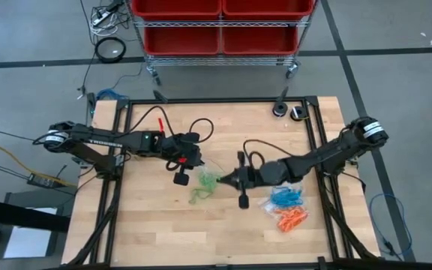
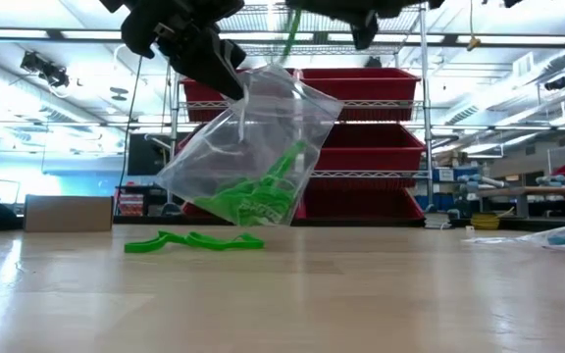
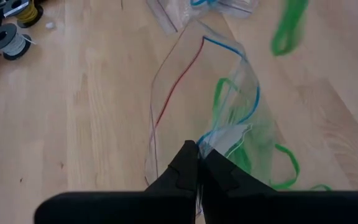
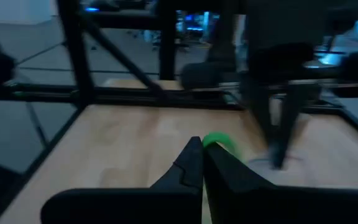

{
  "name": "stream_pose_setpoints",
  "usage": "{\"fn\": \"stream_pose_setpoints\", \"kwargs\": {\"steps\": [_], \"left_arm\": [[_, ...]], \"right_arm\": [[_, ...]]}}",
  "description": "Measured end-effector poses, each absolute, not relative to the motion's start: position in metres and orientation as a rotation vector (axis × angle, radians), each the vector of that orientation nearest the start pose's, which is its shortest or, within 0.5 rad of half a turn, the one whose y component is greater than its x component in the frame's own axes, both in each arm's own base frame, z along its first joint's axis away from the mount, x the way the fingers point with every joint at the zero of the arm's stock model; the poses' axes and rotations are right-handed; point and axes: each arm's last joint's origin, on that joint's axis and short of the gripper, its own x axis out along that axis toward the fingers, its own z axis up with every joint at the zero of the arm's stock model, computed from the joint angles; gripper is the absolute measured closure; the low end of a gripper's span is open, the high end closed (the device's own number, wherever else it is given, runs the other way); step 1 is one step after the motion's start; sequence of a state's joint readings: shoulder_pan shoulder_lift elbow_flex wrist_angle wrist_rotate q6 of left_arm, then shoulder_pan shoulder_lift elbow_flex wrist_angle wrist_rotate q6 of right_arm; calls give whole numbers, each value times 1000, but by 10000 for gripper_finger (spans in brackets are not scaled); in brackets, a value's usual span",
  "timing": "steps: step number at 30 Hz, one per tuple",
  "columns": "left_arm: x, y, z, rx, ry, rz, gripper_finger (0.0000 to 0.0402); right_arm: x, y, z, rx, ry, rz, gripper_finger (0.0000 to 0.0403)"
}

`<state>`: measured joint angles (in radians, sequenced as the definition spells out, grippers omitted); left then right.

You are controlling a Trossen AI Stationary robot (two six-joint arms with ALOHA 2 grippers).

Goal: Sort rubber bands
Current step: Put the green rubber band into the transparent zip bag

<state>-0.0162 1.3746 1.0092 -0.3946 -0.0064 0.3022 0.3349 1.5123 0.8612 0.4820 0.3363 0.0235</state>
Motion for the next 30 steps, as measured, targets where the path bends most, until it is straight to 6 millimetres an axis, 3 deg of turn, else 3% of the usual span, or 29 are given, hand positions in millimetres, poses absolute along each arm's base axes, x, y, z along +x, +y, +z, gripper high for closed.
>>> {"fn": "stream_pose_setpoints", "kwargs": {"steps": [10,30], "left_arm": [[289,-5,265,298,749,-124,392],[289,-6,265,301,744,-129,392]], "right_arm": [[329,67,238,16,204,-39,403],[332,63,250,-1,81,-7,403]]}}
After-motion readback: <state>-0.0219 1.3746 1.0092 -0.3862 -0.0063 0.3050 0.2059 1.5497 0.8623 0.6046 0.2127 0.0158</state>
